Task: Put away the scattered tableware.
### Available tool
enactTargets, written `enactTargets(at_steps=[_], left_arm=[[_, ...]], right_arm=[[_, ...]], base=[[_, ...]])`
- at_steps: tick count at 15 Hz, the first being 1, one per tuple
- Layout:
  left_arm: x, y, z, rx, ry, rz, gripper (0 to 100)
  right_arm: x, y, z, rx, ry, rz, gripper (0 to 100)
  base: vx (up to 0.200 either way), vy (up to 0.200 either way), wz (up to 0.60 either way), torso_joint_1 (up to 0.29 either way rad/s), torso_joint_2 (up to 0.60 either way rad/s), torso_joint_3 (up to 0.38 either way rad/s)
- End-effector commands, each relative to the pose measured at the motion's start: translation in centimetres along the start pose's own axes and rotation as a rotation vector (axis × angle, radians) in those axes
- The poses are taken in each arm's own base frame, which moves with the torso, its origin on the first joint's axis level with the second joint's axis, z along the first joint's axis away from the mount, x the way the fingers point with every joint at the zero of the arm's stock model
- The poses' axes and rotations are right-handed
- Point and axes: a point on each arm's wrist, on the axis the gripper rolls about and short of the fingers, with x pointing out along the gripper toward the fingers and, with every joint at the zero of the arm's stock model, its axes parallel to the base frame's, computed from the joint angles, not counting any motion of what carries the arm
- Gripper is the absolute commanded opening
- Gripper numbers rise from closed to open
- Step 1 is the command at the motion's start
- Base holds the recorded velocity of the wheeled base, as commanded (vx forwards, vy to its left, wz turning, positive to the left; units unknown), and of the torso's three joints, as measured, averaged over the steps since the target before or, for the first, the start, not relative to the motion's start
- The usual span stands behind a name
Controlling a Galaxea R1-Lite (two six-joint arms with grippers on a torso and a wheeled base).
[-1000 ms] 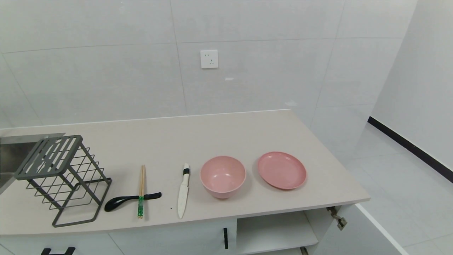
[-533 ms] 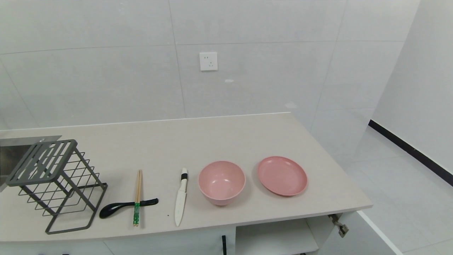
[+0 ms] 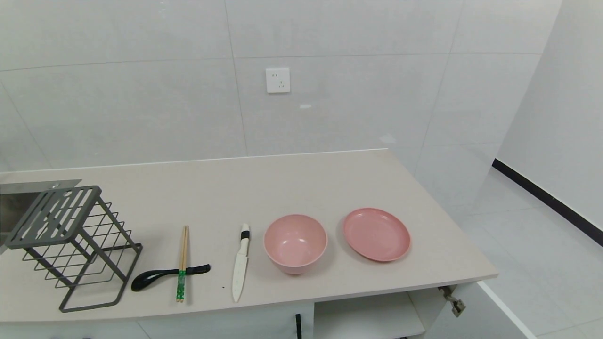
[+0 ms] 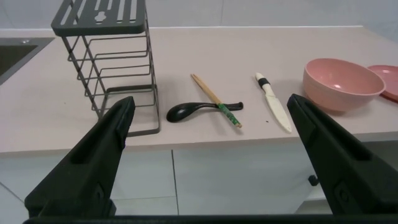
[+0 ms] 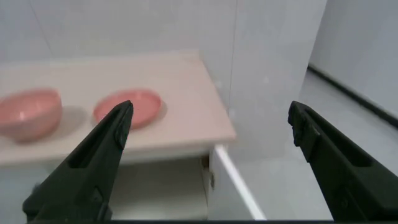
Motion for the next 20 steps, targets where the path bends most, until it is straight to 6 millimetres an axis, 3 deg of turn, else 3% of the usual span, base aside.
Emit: enactTargets(at_steps=[1,4,5,7,10,12,13,20], left_arm=[[0.0,0.0,0.0,0.002,0.002,0.0,100],[0.0,0.0,0.0,0.026,0.002,-0.012,100],[0.0,0.0,0.0,0.031,0.002,-0.017,100],[0.0,0.0,0.0,0.032,0.002,-0.017,100],[0.0,0.0,0.0,0.035,0.002,-0.017,100],[0.0,0.0,0.0,0.037,0.002,-0.017,100],[0.0,0.0,0.0,0.035,0.002,-0.017,100],[0.0,0.0,0.0,0.029,0.003,-0.014,100]], right_arm=[[0.0,0.0,0.7,0.004,-0.063,-0.001,100],[-0.1,0.0,1.4,0.004,-0.065,0.009,100],[0.3,0.1,4.1,0.009,-0.003,0.078,100],[1.9,0.0,5.0,0.014,0.147,0.182,100],[5.5,0.9,4.4,-0.003,0.415,0.301,100],[7.0,1.4,4.3,-0.007,0.502,0.349,100],[8.7,1.9,4.5,-0.002,0.561,0.385,100],[14.8,3.1,3.0,0.058,0.665,0.466,100]], base=[[0.0,0.0,0.0,0.0,0.0,0.0],[0.0,0.0,0.0,0.0,0.0,0.0],[0.0,0.0,0.0,0.0,0.0,0.0],[0.0,0.0,0.0,0.0,0.0,0.0],[0.0,0.0,0.0,0.0,0.0,0.0],[0.0,0.0,0.0,0.0,0.0,0.0],[0.0,0.0,0.0,0.0,0.0,0.0],[0.0,0.0,0.0,0.0,0.0,0.0]])
